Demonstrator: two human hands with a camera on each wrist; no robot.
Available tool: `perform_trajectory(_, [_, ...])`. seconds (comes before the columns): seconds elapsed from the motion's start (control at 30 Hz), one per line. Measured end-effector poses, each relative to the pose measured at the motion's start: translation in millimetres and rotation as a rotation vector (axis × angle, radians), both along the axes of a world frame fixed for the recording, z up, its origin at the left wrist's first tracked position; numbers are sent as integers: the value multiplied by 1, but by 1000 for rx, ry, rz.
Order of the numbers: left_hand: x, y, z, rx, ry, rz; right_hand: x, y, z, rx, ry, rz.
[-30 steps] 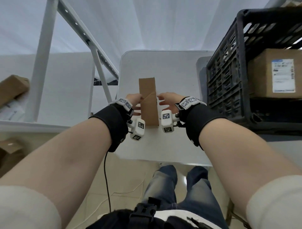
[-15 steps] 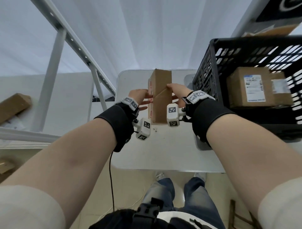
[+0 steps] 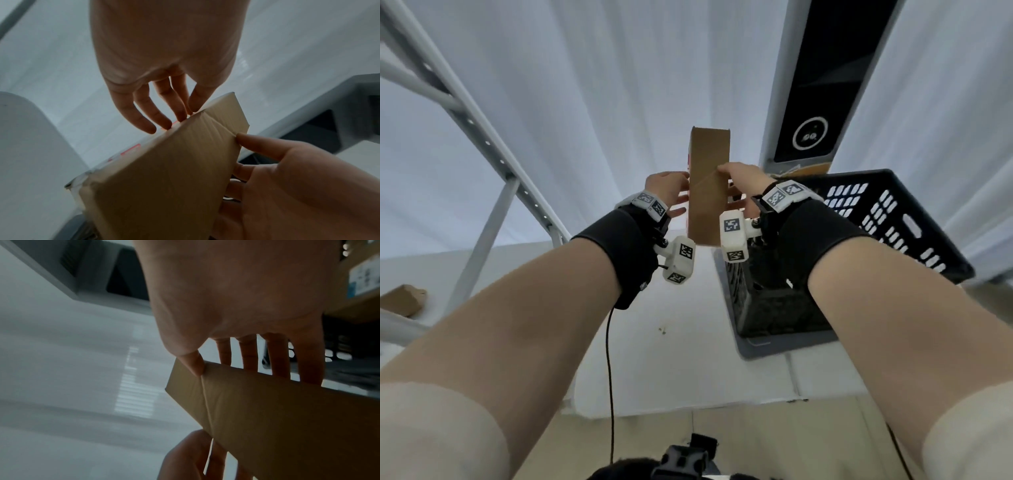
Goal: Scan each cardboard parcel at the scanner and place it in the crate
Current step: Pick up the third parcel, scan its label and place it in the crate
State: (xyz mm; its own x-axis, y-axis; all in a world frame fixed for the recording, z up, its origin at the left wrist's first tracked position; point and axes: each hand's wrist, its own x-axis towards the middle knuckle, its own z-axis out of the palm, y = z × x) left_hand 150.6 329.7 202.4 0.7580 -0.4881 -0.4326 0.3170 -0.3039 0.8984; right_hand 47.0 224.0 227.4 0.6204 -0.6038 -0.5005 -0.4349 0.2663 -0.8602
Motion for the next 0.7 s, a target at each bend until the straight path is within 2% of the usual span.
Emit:
perform_trajectory(0.13, [-49, -20, 34, -49, -51, -24, -56, -20, 32, -84, -31, 30])
perform_trajectory(0.37, [-167, -49, 85, -162, -166, -49, -173, -61, 79, -210, -125, 49])
perform_trajectory(0.57, [-263, -71, 124, -218, -230, -54, -266, -79, 112, -188, -205, 23])
perform_trajectory(0.7, [-310, -81, 156, -207, -316, -138, -321, -94, 139, -208, -265, 9])
